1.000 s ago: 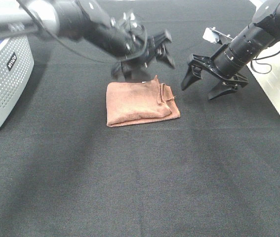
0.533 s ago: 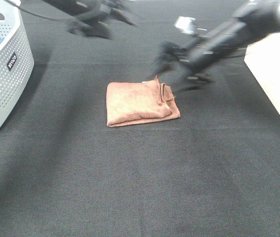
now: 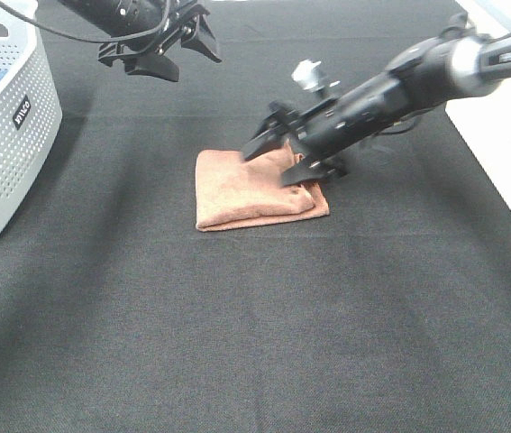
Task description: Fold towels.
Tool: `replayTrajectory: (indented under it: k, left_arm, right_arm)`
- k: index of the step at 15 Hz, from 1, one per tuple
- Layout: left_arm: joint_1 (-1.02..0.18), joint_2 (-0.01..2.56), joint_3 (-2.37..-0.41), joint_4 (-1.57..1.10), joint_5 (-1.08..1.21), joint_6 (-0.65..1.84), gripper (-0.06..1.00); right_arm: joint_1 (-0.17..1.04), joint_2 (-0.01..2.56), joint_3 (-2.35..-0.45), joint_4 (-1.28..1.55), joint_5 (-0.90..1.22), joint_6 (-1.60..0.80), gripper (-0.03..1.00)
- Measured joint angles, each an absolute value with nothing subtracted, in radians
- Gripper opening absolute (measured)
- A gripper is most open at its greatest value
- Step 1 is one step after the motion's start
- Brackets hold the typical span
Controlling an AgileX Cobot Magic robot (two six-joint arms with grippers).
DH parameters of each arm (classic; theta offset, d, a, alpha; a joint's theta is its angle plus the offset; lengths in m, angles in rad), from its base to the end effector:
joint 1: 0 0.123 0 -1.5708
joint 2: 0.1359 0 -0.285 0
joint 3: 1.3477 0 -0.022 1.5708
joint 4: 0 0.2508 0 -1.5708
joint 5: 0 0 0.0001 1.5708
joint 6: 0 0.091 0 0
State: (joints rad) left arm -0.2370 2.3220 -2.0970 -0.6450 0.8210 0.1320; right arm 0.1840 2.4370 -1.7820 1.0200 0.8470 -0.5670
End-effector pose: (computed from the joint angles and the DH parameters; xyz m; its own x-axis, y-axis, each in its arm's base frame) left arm 0.5023 -0.1626 0.2291 -0.8518 -0.1039 -0.5134 0.2214 0.8169 -0.5326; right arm 0.4760 0.1477 0.0977 -0.9561 0.0203 -0.2924 -0.1882 0.7223 0.6655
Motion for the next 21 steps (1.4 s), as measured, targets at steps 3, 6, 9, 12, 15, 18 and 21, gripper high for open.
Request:
replayTrajectory:
  k: [3, 6, 9, 12, 15, 18, 21]
  left_arm:
    - [-0.237, 2.322, -2.097, -0.629, 0.821, 0.132, 0.71]
    - [-0.237, 2.319, -2.097, -0.624, 0.823, 0.132, 0.71]
    - [-0.237, 2.284, -2.097, -0.573, 0.883, 0.179, 0.71]
    - [-0.237, 2.195, -2.097, -0.425, 0.998, 0.167, 0.71]
    - [-0.243, 2.042, -2.097, -0.148, 1.165, 0.052, 0.71]
    - [-0.245, 1.91, -2.077, 0.018, 1.209, 0.0, 0.71]
    - [-0.245, 1.698, -1.859, 0.079, 1.213, -0.031, 0.71]
  right_arm:
    - [0.112, 2.437, -1.783, 0.942, 0.832, -0.521, 0.78]
    - [0.089, 2.404, -1.786, 0.811, 0.83, -0.491, 0.78]
    - [0.089, 2.321, -1.786, 0.678, 0.862, -0.379, 0.78]
    - [0.092, 2.189, -1.786, 0.542, 0.986, -0.274, 0.78]
    - [0.121, 2.044, -1.788, 0.388, 1.118, -0.167, 0.78]
    - [0.123, 1.924, -1.788, 0.286, 1.201, -0.106, 0.78]
    - [0.123, 1.759, -1.75, 0.24, 1.206, -0.102, 0.78]
